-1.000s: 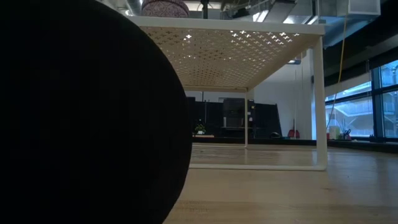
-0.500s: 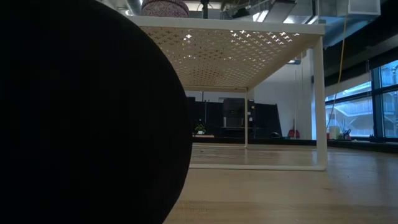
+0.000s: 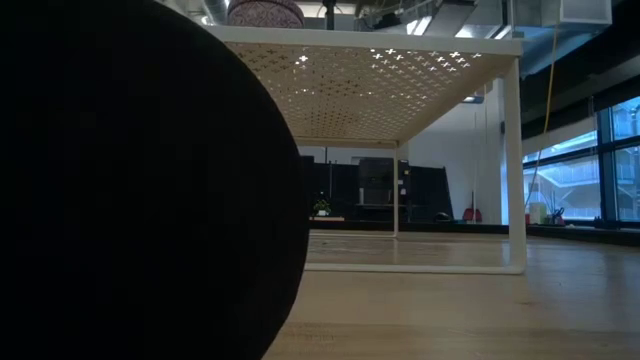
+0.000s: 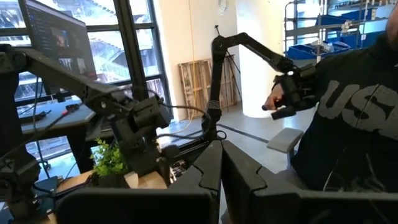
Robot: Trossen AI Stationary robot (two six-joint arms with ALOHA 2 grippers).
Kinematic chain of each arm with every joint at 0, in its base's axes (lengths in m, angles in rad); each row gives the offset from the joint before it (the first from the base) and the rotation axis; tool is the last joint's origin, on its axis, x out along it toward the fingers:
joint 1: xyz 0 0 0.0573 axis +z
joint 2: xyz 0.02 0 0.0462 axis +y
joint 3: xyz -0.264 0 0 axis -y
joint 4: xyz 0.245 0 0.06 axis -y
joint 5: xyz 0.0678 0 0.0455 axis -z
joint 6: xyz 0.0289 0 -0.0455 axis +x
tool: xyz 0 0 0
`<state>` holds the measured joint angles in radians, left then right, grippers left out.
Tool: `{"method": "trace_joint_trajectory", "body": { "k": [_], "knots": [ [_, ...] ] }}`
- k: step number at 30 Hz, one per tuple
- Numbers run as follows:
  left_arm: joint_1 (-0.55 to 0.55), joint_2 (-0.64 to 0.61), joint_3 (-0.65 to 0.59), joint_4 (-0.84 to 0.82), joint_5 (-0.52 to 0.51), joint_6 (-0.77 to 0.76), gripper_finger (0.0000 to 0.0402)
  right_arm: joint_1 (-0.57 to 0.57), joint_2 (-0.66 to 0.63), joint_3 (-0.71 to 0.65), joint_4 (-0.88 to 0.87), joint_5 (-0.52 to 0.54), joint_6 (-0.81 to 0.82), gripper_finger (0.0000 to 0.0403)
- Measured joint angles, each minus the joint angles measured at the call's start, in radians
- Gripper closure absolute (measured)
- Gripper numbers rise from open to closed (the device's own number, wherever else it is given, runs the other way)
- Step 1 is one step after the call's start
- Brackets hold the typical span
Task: Pick & Place candle stick holders
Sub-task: Put the red patterned scented candle on the shelf
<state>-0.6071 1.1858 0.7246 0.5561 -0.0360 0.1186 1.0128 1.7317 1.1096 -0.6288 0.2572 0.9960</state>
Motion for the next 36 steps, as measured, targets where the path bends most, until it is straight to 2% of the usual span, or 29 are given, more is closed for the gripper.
{"method": "trace_joint_trajectory", "body": {
  "k": [4, 9, 36],
  "knots": [
    [0.000, 0.000, 0.000, -0.007, 0.000, 0.000, 0.0400, -0.019, -0.003, 0.081, -0.163, 0.034, -0.013, 0.0041],
    [0.000, 0.000, 0.000, -0.015, 0.000, 0.000, 0.0398, -0.029, -0.001, 0.089, -0.212, 0.071, -0.027, 0.0041],
    [0.000, 0.000, 0.000, -0.015, -0.052, 0.000, 0.0400, -0.032, 0.159, 0.089, -0.187, 0.029, -0.033, 0.0041]
  ]
}}
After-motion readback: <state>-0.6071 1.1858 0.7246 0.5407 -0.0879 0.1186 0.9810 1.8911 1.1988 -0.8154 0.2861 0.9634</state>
